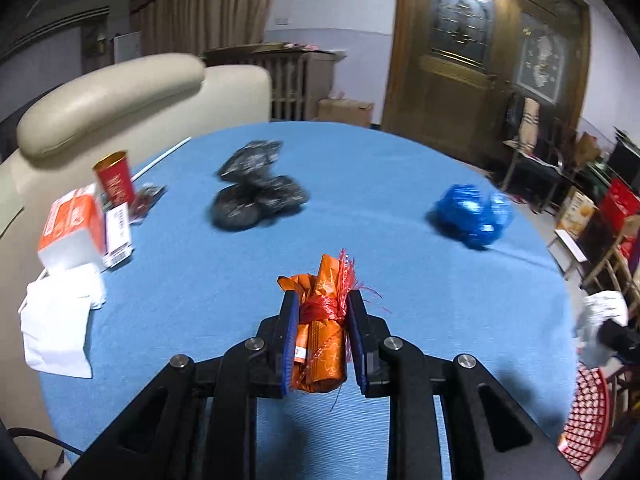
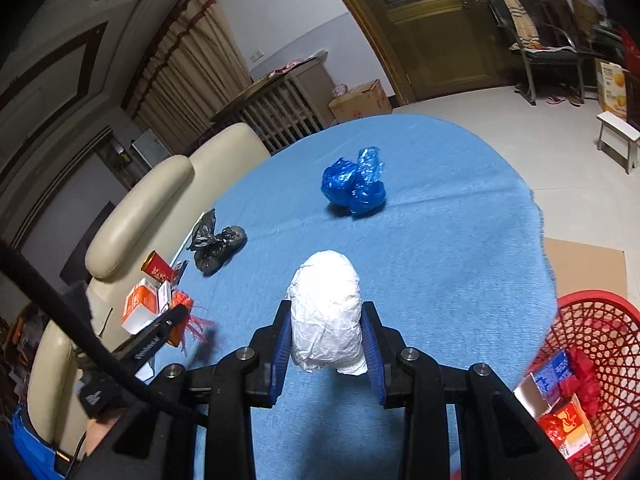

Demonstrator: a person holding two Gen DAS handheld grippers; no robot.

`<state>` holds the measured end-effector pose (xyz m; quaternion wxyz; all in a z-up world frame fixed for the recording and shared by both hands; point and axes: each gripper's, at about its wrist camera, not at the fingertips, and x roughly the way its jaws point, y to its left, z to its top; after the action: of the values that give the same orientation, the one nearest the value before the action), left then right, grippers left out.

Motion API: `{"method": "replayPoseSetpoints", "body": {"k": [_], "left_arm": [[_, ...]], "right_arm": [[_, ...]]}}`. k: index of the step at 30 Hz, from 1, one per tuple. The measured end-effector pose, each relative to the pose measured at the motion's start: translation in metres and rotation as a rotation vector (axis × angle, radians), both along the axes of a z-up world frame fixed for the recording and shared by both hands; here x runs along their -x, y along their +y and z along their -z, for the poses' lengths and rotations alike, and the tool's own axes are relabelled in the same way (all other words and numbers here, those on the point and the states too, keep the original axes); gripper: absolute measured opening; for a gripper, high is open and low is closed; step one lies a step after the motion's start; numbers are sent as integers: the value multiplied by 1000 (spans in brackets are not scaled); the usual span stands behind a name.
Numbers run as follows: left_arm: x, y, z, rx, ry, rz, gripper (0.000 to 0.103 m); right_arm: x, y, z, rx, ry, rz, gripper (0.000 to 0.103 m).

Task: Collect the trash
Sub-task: 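Carry the orange bag in the left tool while the right tool carries the white bag over the red wastebasket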

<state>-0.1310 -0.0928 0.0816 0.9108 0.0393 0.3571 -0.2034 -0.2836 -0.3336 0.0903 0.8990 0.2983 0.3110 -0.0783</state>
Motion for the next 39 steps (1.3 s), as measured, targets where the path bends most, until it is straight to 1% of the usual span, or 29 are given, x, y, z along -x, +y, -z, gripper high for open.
{"method": "replayPoseSetpoints", "body": {"k": [3, 6, 10, 26, 39], "left_arm": [[9, -10, -6, 5, 6, 33, 25], [15, -18, -6, 5, 22, 50, 25], [18, -24, -4, -6, 22, 67, 25], [20, -23, -3, -19, 31, 63, 25], [28, -40, -6, -34, 37, 99, 25]], "right_arm": [[7, -3, 2, -13, -2, 11, 35], [13, -5, 8, -30, 4, 16, 35], [14, -5, 15, -38, 24, 15, 35], [9, 8, 18, -26, 44, -11, 35], [23, 4, 14, -37, 30, 3, 35]]}}
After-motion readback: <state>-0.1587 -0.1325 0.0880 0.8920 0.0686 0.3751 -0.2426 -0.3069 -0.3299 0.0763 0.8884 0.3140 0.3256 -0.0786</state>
